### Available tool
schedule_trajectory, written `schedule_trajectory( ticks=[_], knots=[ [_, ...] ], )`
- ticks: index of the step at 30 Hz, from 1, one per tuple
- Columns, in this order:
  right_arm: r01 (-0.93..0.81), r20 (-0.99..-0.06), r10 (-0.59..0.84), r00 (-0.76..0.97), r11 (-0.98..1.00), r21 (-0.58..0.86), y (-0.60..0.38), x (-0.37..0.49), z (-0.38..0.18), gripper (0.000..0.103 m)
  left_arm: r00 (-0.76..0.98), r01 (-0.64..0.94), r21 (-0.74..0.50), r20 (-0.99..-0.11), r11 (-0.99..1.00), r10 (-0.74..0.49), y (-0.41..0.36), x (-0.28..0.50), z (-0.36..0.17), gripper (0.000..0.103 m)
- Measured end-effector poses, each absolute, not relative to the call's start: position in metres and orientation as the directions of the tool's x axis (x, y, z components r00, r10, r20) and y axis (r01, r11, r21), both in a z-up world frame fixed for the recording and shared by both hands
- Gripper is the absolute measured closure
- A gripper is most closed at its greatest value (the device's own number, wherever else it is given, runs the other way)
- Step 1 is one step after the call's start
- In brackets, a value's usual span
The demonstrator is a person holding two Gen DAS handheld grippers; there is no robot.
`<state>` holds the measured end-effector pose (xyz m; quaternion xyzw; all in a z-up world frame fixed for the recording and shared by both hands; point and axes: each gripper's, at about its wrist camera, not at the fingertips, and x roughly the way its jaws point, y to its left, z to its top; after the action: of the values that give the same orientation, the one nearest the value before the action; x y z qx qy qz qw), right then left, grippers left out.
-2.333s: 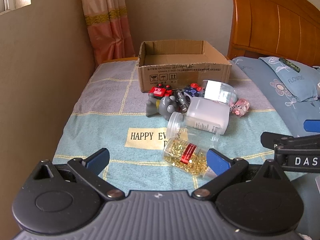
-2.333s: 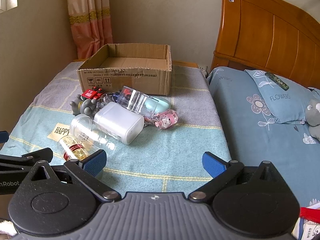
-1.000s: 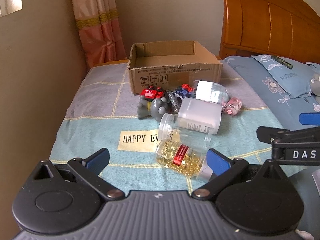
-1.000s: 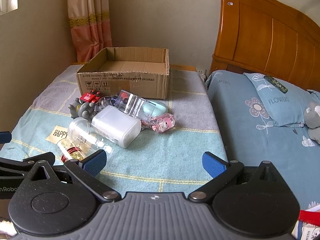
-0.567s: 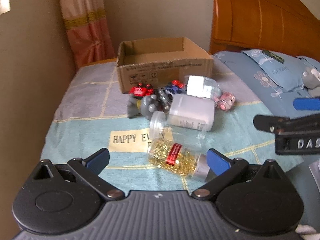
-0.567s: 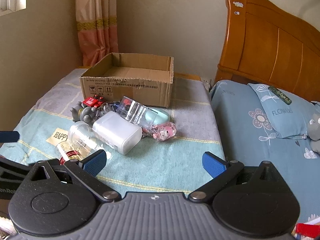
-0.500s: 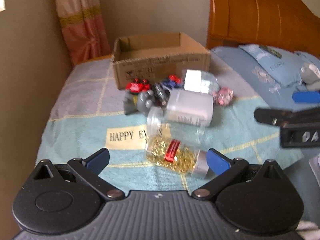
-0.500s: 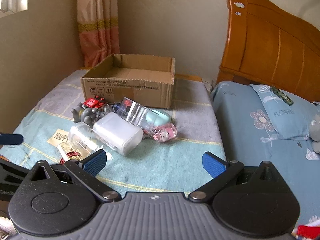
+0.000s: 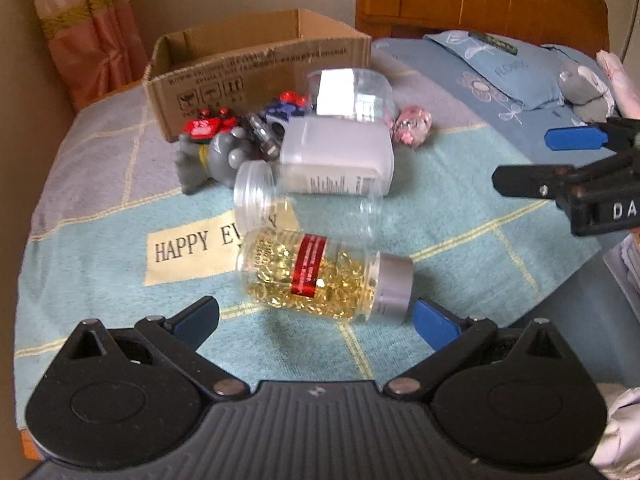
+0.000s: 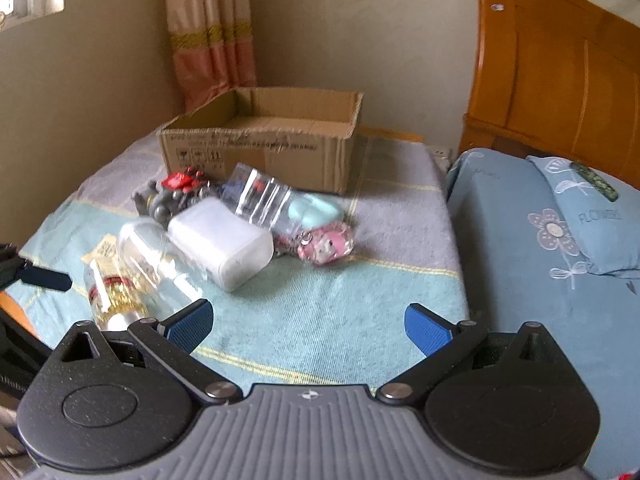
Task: Organize rigid objects
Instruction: 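Grasp the gold-capsule bottle with the left tool while the right tool approaches the pink charm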
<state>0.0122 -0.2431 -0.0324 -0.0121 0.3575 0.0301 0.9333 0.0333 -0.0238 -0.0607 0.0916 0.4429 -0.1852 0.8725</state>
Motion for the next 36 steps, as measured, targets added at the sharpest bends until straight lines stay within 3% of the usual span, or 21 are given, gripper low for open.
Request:
schedule_trajectory(
  ticks=[9, 14, 18, 36],
  knots=[
    [-0.166, -0.733, 0.074, 0.676, 0.985, -0.053, -0.242, 0.03, -0.071, 0.0, 0.522, 0.399, -0.063, -0.805, 0.915, -0.283, -0.022, 0.05, -0.078, 0.001],
    [-0.189, -0.76, 0.058, 0.647, 0.978, -0.086, -0.243, 0.043, -0.084, 0.0, 0.531, 0.397, -0.113, -0.781, 0.911, -0.328, -0.017, 0.054, -0.078, 0.007],
    [-0.193, -0.761, 0.097, 0.641, 0.98, -0.038, -0.25, 0.049, -0.086, 0.0, 0.529, 0.402, -0.119, -0.779, 0.908, -0.336, -0.016, 0.055, -0.078, 0.007],
    [-0.27, -0.748, 0.167, 0.642, 0.963, -0.018, -0.259, 0.076, -0.089, 0.0, 0.581, 0.199, -0.083, -0.792, 0.976, -0.186, 0.049, 0.077, -0.076, 0.007]
  ],
)
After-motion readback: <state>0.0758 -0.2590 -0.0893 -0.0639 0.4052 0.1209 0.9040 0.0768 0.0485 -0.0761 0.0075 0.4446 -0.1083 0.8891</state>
